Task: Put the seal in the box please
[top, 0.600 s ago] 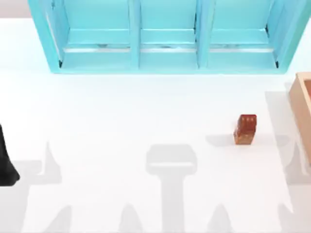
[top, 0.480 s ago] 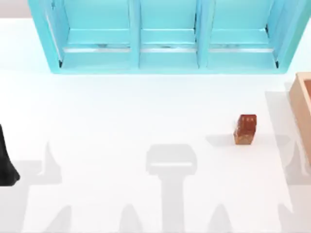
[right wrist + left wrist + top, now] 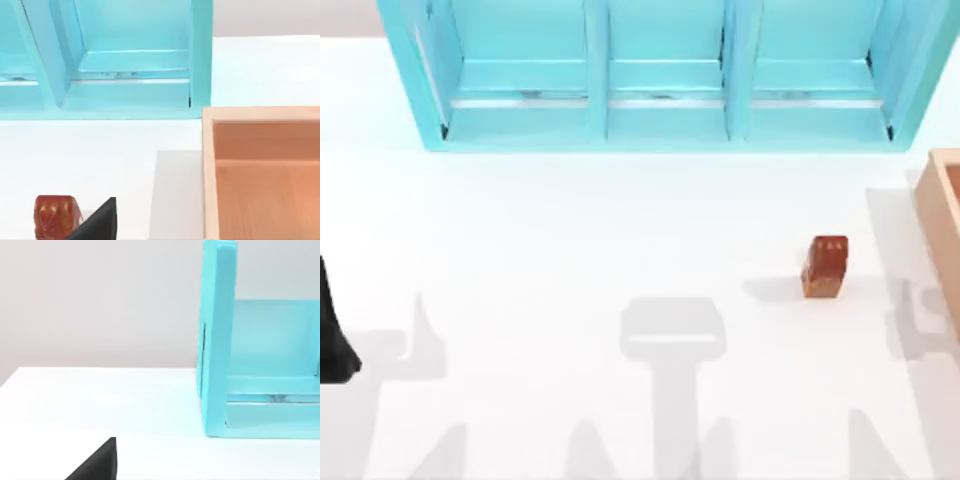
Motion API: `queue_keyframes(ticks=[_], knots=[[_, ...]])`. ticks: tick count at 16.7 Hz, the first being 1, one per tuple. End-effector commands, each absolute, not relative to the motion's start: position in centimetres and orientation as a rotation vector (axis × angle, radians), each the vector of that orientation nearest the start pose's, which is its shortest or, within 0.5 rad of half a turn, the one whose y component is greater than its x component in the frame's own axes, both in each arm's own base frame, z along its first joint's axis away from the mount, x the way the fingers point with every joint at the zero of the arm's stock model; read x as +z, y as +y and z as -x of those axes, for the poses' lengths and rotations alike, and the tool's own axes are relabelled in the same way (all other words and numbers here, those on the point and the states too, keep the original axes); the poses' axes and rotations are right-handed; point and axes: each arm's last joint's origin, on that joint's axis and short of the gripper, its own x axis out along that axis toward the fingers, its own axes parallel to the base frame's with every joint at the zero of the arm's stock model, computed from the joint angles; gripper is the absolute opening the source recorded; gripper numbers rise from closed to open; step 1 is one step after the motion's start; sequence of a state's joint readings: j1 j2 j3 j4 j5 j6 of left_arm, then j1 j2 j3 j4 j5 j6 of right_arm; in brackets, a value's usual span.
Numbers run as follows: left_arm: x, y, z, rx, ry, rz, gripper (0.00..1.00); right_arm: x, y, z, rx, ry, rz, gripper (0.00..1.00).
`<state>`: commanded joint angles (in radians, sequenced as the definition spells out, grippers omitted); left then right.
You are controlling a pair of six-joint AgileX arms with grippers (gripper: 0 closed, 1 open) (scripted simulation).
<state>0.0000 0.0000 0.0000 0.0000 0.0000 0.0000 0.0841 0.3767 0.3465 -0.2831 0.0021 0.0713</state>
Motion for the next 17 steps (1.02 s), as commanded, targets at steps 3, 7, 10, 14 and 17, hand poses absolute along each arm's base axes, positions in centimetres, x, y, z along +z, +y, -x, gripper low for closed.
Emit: queue_keyframes(ticks=[3, 7, 10, 14, 17], knots=[[16.0, -0.1, -10.6, 0.0, 0.0, 0.0, 1.0, 25.4, 2.1, -15.1, 0.096, 0.546, -0.086, 1.0], [16.0, -0.1, -10.6, 0.0, 0.0, 0.0, 1.0, 28.0, 4.9, -21.9, 0.102, 0.892, -0.101, 1.0], [16.0, -0.1, -10.6, 0.0, 0.0, 0.0, 1.0, 27.5, 7.8, -27.4, 0.08, 1.141, -0.086, 1.0], [16.0, -0.1, -10.6, 0.0, 0.0, 0.0, 1.0, 24.8, 11.8, -33.2, 0.034, 1.404, -0.046, 1.0], [16.0, -0.1, -10.6, 0.0, 0.0, 0.0, 1.0, 23.0, 14.1, -35.6, 0.006, 1.519, -0.02, 1.0]])
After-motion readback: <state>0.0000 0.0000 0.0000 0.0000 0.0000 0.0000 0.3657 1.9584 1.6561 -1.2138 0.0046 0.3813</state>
